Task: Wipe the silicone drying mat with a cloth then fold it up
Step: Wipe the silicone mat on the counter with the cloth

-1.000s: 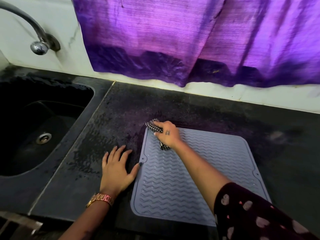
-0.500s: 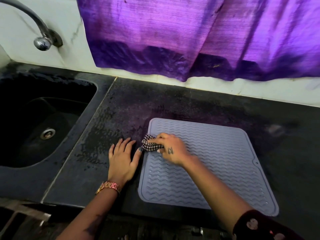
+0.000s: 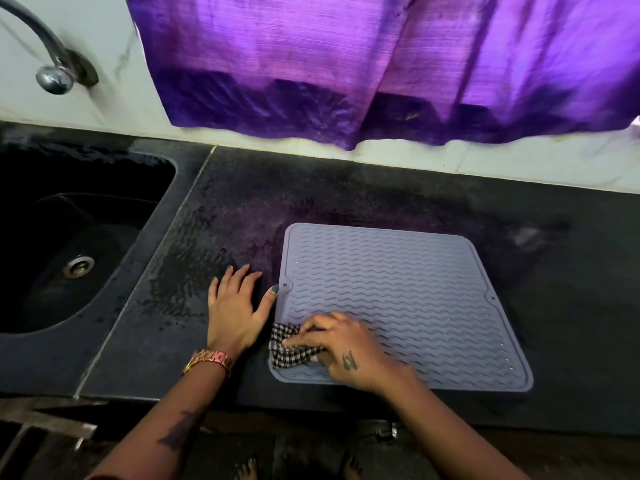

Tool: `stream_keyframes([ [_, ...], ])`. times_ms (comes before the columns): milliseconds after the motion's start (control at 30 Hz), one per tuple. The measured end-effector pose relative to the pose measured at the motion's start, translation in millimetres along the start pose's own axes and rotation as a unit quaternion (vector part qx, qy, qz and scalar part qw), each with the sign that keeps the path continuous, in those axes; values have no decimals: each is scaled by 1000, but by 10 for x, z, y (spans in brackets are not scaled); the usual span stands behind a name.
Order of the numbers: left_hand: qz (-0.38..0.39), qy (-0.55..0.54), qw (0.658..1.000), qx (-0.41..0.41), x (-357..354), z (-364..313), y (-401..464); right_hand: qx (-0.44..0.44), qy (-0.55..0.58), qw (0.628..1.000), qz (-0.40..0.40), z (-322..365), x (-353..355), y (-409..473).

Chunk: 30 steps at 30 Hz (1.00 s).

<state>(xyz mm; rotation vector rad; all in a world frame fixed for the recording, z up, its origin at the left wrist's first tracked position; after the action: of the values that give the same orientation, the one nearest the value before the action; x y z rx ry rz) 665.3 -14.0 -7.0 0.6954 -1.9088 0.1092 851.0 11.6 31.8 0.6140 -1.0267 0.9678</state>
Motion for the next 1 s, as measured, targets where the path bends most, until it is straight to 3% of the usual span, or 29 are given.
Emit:
stream_keyframes([
  [300,19,54,998,-15,-47,22,-8,28,45,997,51,25,89,-388],
  [567,18,57,998,-16,-64,34,-15,-81,176,969,155,-536,511,-459],
  [667,15,63,998,-17,-60,27,-22,-135,229,963,48,-780,818,-214],
  [767,9,60,998,-18,-47,9,-28,-184,178,963,-86,-1039,1006,157],
  [1000,8,65,998,-14,-32,1,-8,-196,-20,974,-112,-1390,913,1005],
])
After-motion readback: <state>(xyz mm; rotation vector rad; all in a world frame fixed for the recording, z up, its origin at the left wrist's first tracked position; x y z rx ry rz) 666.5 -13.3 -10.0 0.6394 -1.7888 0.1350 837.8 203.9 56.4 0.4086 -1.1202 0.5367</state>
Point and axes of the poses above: each hand's wrist, its own y-axis towards the middle knuckle, its own x-axis out of the back of the hand, z = x × y, the point moved 5 cm from there along y, towards the middle knuckle, and after that the axes turned 5 degrees about -z, right-handed, at the moved point
